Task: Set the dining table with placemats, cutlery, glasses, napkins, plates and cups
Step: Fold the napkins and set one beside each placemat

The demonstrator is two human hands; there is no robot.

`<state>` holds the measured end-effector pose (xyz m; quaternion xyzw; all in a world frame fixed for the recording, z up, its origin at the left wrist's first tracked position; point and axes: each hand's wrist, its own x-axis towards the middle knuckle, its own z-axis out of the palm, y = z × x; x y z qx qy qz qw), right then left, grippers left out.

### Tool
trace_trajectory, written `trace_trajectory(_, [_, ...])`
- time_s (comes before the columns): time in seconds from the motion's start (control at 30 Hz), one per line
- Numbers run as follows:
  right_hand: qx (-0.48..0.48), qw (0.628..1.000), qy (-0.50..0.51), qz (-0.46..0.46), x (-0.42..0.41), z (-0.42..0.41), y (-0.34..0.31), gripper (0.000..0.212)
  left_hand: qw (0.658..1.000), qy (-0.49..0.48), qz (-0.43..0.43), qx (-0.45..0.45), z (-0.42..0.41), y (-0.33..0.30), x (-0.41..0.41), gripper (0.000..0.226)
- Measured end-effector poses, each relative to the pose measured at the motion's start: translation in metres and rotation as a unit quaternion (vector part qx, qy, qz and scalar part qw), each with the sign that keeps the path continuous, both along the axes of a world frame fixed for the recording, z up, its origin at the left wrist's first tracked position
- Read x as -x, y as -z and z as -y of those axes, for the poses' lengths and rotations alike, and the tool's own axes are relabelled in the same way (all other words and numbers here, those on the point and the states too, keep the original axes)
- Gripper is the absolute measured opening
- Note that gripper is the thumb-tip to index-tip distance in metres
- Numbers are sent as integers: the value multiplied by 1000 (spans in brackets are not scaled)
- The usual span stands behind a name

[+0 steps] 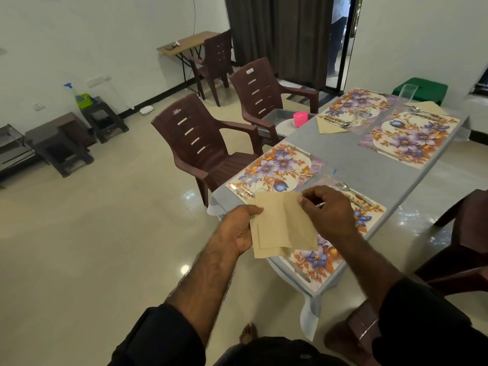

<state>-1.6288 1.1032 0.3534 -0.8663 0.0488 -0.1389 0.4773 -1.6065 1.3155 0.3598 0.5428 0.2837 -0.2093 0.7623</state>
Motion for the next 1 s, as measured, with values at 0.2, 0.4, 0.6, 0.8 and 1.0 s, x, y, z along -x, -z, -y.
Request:
trace_trajectory(0.2, [213, 962, -100, 139, 23, -33, 2, 19, 999, -11, 13, 52, 2, -3, -3, 19])
trace_trajectory(0.4, [192, 963, -136, 130, 33, -43, -2, 14, 999, 31, 33, 18, -3, 1, 2, 41])
trace_trajectory(0.6, [-137, 990, -37, -25, 15, -18, -36, 7, 997, 48, 55, -7, -8, 2, 7, 38])
trace_trajectory(0.8, [-252, 965, -60, -34, 1, 18, -54, 4, 992, 72, 104, 1, -11, -13, 11, 27])
trace_trajectory(1.0, [-112, 991, -68, -29, 3, 12, -45, 10, 993, 72, 92, 12, -7, -17, 12, 32])
